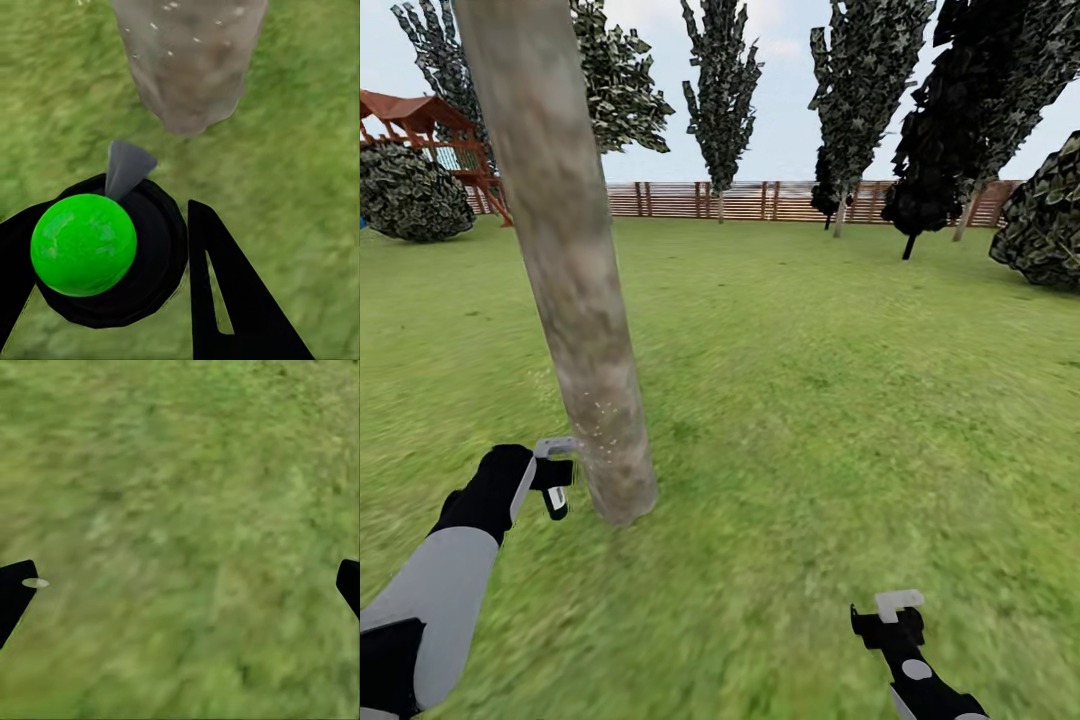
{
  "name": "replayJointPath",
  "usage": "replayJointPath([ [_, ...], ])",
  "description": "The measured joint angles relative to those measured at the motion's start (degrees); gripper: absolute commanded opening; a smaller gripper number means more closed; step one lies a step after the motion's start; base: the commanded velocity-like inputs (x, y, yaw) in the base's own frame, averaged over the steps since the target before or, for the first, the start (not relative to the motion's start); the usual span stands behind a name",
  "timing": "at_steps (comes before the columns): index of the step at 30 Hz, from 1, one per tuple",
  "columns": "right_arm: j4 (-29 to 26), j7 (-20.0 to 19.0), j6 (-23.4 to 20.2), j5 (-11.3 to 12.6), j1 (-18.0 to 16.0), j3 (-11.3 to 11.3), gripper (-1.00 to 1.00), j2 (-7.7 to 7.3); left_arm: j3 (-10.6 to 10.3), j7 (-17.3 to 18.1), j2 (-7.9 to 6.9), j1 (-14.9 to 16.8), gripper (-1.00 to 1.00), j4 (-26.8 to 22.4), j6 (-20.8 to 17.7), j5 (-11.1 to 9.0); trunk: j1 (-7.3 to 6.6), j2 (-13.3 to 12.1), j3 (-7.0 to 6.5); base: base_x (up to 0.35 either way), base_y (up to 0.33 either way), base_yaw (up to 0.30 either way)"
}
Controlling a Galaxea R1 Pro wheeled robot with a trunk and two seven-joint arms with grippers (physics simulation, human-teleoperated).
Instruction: In the garden, pick up the pesticide atomizer on the floor and spray pesticide onto both trees until each tree trunk is fully covered.
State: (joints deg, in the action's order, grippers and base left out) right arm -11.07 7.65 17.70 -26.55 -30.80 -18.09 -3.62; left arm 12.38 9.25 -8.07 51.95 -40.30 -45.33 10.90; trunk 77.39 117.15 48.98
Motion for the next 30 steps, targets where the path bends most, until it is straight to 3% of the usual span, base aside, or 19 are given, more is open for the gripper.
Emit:
replayJointPath([
  [5, 0.0, -0.07, 0.0, 0.0, 0.0, 0.0, 1.0, -0.05, -0.24, -0.51, -0.21, 0.65, -1.0, -2.05, -1.02, 0.21, 0.01, 0.0, 0.0, 0.011, -0.001, 0.108],
  [9, -0.01, -0.07, 0.0, 0.0, 0.0, 0.0, 1.0, -0.09, -0.43, -1.05, -0.3, 1.66, -1.0, -2.41, -5.77, 0.17, 0.01, 0.0, 0.0, 0.0, 0.0, 0.005],
  [24, 0.0, -0.09, 0.0, -0.01, 0.01, 0.0, 1.0, -0.16, -0.57, -1.43, -0.45, 1.02, -1.0, -2.45, -5.92, 0.24, -0.01, 0.0, 0.0, 0.26, 0.048, 0.0],
  [30, 0.04, -0.02, 0.0, 0.0, 0.0, 0.0, 1.0, -0.09, -0.58, -1.49, -1.87, 0.78, -1.0, -2.44, -5.9, 0.28, 0.01, 0.0, 0.0, 0.052, 0.038, 0.12],
])
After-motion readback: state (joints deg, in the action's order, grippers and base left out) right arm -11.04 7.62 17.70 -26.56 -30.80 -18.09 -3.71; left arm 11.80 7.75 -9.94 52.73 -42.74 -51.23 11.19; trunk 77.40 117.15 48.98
